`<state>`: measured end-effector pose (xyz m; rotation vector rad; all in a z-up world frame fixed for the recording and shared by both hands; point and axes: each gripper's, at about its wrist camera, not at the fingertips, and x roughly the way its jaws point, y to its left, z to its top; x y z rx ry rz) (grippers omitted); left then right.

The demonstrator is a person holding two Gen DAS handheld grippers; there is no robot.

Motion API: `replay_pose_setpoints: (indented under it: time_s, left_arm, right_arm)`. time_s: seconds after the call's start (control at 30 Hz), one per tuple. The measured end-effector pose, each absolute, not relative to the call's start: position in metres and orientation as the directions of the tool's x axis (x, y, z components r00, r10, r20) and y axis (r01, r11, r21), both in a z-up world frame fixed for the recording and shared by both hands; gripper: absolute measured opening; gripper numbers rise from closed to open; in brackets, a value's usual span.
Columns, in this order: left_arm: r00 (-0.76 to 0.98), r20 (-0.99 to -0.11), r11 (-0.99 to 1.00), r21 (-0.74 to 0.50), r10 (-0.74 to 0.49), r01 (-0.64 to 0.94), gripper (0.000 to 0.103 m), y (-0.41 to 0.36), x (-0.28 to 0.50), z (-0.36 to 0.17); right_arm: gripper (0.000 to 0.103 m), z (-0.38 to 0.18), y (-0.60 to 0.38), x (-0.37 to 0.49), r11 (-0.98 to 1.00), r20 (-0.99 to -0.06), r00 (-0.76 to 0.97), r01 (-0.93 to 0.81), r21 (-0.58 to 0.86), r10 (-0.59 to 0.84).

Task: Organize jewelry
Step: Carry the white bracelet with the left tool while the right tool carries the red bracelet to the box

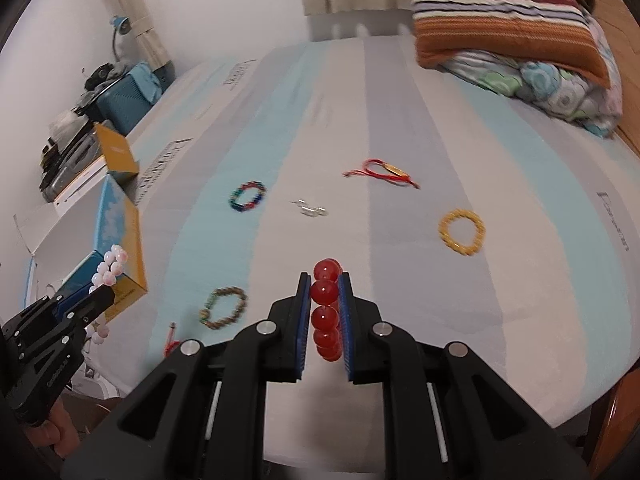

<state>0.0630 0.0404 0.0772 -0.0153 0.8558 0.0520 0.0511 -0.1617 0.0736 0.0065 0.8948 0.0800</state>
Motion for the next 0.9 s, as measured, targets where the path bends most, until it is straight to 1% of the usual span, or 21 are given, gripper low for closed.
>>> replay_pose_setpoints:
  time_s: [0.5,0.9]
  left_arm:
    - [0.67,-0.731,0.979,-0.009,0.134,-0.206,0.017,0.134,0.038,0.106]
    - [0.648,-0.73,0.942,-0.015,0.219,-0.334,0.018,0.212,-0.002,0.113]
  right_arm:
    - [0.013,0.099,-0.037,0.074,0.975,-0.757,0.636,-0.221,0.003,0.146]
    - [0.013,0.097,0.069,0.082,0.938,-0.755,0.618,-0.346,-0.012,0.218]
